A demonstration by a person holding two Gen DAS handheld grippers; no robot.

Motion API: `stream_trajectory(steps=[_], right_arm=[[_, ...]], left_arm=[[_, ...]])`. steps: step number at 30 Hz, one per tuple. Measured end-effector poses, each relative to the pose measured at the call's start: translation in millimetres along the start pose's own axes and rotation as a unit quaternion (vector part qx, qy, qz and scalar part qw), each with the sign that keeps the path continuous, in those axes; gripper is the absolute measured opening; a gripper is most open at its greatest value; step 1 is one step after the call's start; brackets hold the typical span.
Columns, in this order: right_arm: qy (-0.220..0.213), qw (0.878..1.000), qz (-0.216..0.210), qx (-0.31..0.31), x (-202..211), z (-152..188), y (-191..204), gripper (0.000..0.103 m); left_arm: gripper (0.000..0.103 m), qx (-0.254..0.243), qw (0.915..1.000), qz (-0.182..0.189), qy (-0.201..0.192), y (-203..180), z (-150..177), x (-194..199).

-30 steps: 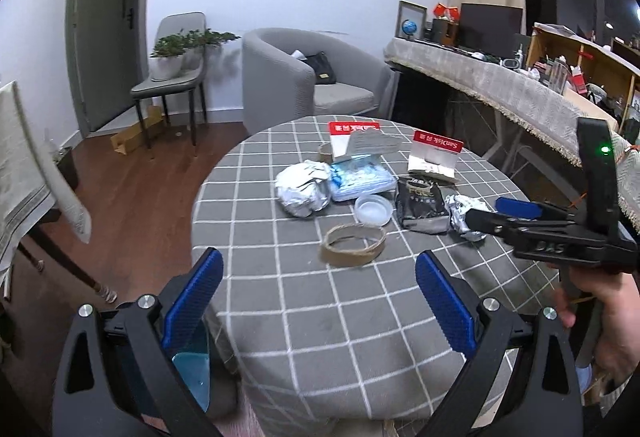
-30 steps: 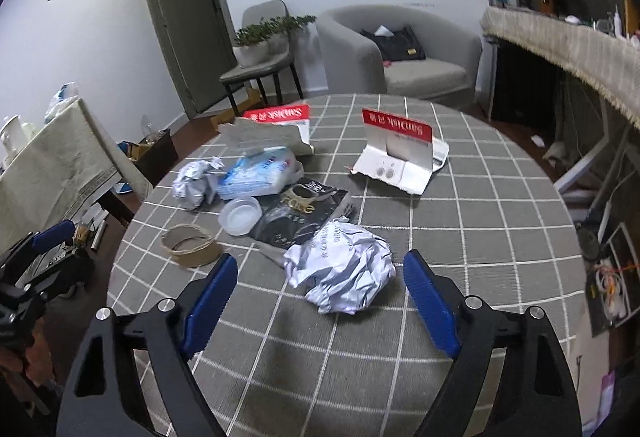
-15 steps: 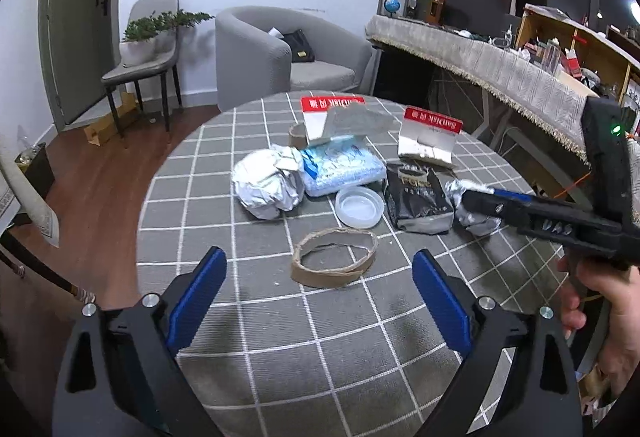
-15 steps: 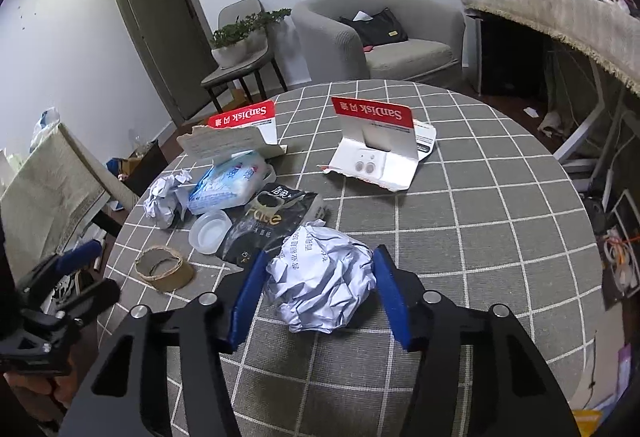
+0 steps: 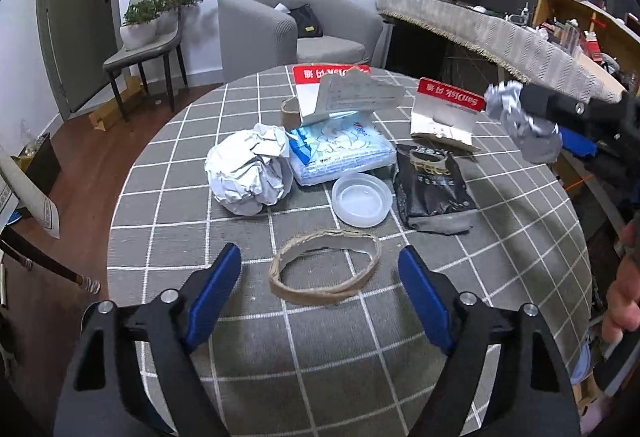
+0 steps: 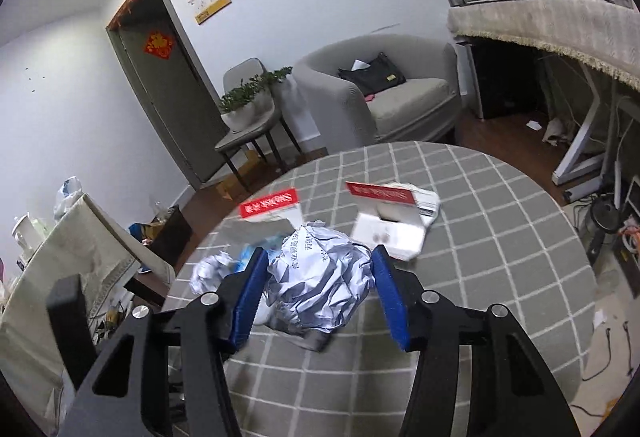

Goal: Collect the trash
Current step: 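Carry the tape ring over the teal bin and open the left gripper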

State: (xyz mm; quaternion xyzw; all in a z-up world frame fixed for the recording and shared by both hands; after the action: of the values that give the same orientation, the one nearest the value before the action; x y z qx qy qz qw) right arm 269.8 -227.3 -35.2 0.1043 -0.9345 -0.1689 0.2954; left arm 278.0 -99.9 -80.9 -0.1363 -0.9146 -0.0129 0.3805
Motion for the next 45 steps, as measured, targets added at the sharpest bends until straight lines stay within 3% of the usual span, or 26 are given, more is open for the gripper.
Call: stream_trajectory(steps=[5,6,10,17,27,33,45], right_arm=[[0.009,1.000,-0.007,0.025,-13,-1,16,0.054],[0.010,1.000,-0.010,0.023,-15,-2,17,0.054],[0.010,0.999,-0.024,0.026,-22,-8,29,0.054],[0.006,0.998,-0.041,0.052,-36,-18,68,0.054],[0.015,0.988,-0.086,0.125,-65,-7,152,0.054],[0.039,0.979,-0.123,0.155,-87,16,204,0.054],[0.094,0.965,-0.176,0.171,-125,59,277,0.054]], left_arm=[[0.067,0.004,0.9999,0.002,0.011,1,-1,-9],[0.059,0.006,0.9999,0.006,0.011,2,-2,-9],[0.058,0.021,0.9995,0.022,-0.004,9,-6,0],[0.058,0.032,0.9987,0.018,-0.035,40,-16,27],[0.058,0.078,0.9952,-0.033,-0.050,131,-3,51],[0.058,0.098,0.9925,-0.065,-0.032,185,23,61],[0.058,0.129,0.9849,-0.102,0.054,266,92,45]])
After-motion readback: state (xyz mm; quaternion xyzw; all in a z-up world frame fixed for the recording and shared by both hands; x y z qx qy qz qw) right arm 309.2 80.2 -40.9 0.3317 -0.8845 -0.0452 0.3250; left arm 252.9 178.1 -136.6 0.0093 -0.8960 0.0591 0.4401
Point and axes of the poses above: each gripper's, at about its wrist camera, not at the fingertips, and x roughly against the way its jaws point, y to its left, z to its underside, the point moved 4 cm from there along -x, roughly the way its jaws point, and after that the axes turned 1 degree about -y, right-handed, at the moved point
